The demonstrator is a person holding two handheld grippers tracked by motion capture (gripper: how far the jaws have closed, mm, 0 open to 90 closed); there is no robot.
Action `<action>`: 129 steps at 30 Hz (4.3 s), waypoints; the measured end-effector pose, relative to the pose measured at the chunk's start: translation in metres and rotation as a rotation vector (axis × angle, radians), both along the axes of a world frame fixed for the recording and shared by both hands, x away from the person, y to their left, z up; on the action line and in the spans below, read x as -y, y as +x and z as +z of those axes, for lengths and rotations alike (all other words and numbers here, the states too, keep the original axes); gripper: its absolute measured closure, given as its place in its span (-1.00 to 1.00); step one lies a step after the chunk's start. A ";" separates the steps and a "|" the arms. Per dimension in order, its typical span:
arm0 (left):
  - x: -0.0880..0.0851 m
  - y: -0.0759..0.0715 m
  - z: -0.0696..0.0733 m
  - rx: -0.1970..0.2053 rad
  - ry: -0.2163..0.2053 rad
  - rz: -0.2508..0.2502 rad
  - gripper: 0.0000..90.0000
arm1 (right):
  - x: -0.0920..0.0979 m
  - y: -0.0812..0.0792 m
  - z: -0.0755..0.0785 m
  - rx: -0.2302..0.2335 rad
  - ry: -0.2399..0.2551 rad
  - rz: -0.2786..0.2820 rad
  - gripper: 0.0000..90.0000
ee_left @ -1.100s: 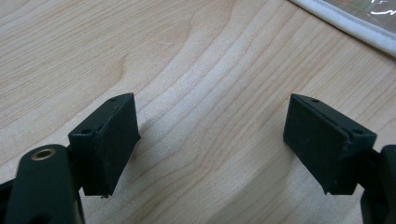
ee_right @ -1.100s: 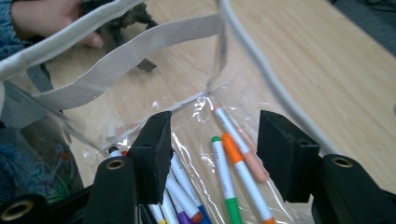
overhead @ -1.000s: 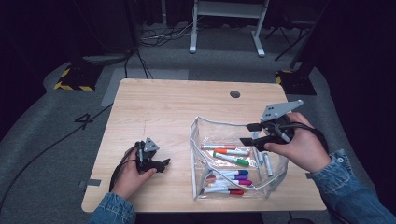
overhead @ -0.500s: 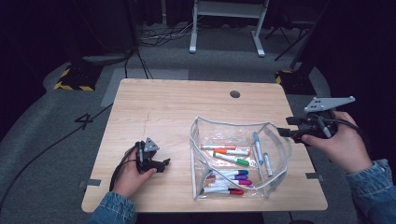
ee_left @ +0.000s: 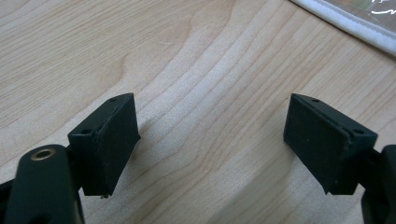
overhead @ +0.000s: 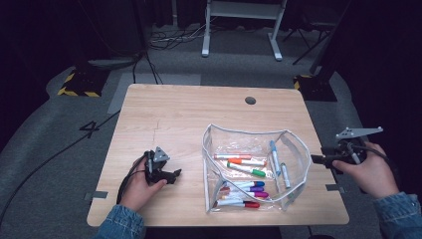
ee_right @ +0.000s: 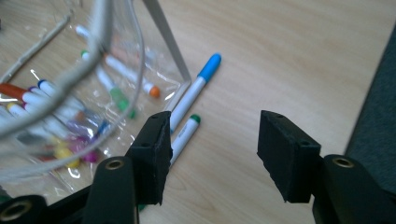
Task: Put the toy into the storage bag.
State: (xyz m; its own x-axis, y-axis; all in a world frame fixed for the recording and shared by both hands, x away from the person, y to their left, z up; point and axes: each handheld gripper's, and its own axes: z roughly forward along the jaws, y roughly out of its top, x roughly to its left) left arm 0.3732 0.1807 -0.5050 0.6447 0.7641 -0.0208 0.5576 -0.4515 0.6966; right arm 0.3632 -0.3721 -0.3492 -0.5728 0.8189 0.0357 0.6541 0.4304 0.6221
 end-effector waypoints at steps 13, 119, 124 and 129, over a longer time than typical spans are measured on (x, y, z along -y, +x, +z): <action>0.000 0.000 0.000 0.000 -0.001 0.001 -0.60 | -0.021 0.000 -0.093 -0.132 0.053 0.042 -0.06; 0.000 0.001 0.000 -0.001 0.004 -0.005 -0.61 | -0.217 0.022 0.002 -0.199 -0.117 0.544 0.71; 0.000 0.001 0.000 -0.002 0.004 -0.004 -0.61 | -0.217 0.020 -0.010 -0.235 -0.163 0.573 0.71; 0.000 0.001 0.000 -0.001 0.005 -0.004 -0.61 | -0.216 0.018 -0.020 -0.277 -0.217 0.603 0.71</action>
State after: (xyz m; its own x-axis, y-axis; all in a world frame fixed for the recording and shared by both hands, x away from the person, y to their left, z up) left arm 0.3744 0.1806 -0.5049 0.6481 0.7613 -0.0178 0.5563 -0.4574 0.6938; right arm 0.3811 -0.1559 -0.3694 -0.9231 0.3662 0.1173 0.3841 0.8639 0.3259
